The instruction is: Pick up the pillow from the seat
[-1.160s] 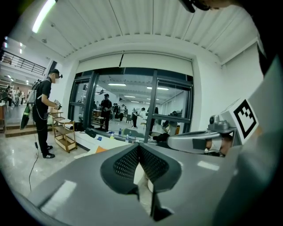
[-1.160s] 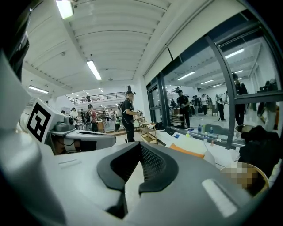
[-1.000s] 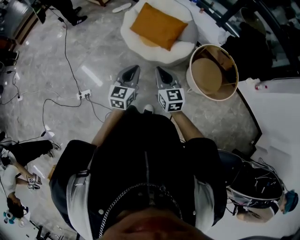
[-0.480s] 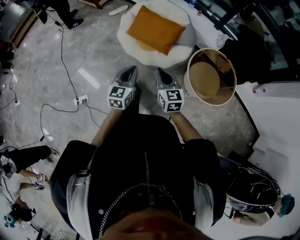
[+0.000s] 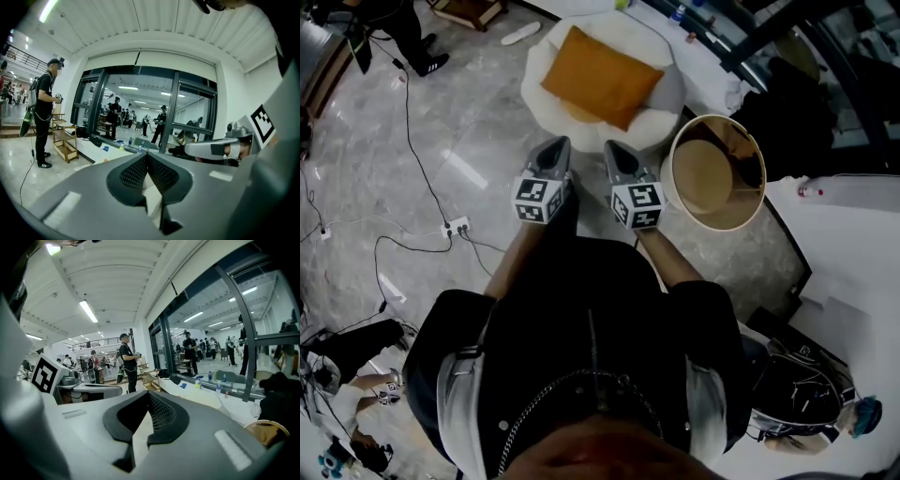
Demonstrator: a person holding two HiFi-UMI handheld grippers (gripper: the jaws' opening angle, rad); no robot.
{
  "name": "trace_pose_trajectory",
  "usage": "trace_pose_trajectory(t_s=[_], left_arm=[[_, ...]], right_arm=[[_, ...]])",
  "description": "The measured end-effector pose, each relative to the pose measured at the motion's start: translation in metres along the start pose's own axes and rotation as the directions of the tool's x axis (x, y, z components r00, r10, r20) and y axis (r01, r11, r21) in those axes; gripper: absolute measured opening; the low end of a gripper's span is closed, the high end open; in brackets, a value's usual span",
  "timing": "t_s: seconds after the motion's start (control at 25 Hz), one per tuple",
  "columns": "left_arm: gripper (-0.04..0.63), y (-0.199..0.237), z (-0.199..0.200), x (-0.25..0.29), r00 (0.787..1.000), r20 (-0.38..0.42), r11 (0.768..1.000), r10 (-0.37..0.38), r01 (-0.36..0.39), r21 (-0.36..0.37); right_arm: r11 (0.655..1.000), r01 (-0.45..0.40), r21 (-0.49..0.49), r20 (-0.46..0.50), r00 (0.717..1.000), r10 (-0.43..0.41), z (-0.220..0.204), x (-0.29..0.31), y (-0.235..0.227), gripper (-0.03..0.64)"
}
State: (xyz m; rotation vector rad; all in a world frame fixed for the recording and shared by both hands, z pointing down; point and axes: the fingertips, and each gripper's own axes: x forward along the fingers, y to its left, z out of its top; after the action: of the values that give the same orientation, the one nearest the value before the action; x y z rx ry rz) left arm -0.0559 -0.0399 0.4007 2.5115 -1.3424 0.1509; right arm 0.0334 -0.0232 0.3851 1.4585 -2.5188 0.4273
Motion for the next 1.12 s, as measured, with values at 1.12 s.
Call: trace_pose_trajectory(t_s=[1.12], left_arm=[[0.009,0.179,0.08,0.18,0.986,-0.038,0.986,-0.164,0.165,0.031]], right_arm=[[0.972,0.232,0.048,-0.024,0.973,-0.231,0.086,0.192,-0.092,0.003]])
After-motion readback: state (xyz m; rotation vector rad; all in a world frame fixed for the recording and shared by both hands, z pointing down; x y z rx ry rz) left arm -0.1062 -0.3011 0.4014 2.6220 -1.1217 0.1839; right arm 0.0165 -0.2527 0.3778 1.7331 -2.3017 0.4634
